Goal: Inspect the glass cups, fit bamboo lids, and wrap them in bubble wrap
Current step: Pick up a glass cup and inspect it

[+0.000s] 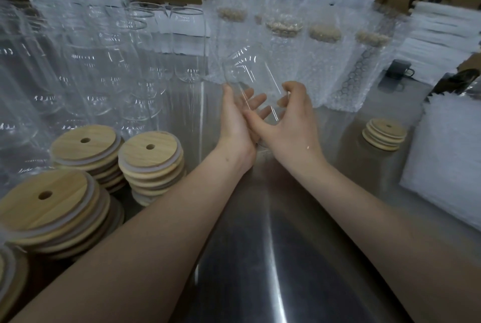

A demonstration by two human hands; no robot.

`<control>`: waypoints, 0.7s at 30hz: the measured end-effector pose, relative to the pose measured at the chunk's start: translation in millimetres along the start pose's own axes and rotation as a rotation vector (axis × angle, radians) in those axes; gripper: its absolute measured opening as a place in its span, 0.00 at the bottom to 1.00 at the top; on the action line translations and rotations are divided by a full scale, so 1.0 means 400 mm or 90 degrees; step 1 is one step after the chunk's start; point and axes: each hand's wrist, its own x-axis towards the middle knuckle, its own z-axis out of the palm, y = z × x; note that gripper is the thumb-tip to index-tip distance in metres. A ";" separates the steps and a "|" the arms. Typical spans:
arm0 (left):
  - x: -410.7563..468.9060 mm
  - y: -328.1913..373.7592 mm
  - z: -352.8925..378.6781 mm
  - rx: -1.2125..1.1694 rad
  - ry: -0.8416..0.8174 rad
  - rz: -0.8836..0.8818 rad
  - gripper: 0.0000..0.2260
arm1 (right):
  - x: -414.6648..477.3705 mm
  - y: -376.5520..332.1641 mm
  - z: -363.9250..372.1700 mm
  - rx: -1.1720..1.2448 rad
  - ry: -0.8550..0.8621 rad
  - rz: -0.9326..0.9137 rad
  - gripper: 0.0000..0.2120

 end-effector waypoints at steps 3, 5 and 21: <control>0.000 0.005 -0.003 -0.006 0.012 0.024 0.26 | -0.001 0.002 0.002 -0.043 -0.024 -0.050 0.40; -0.002 0.009 -0.008 -0.016 0.008 0.034 0.26 | 0.010 0.003 -0.009 0.057 -0.087 -0.007 0.34; 0.020 0.015 -0.031 0.024 -0.054 0.007 0.31 | 0.025 0.014 -0.076 0.431 -0.364 0.162 0.18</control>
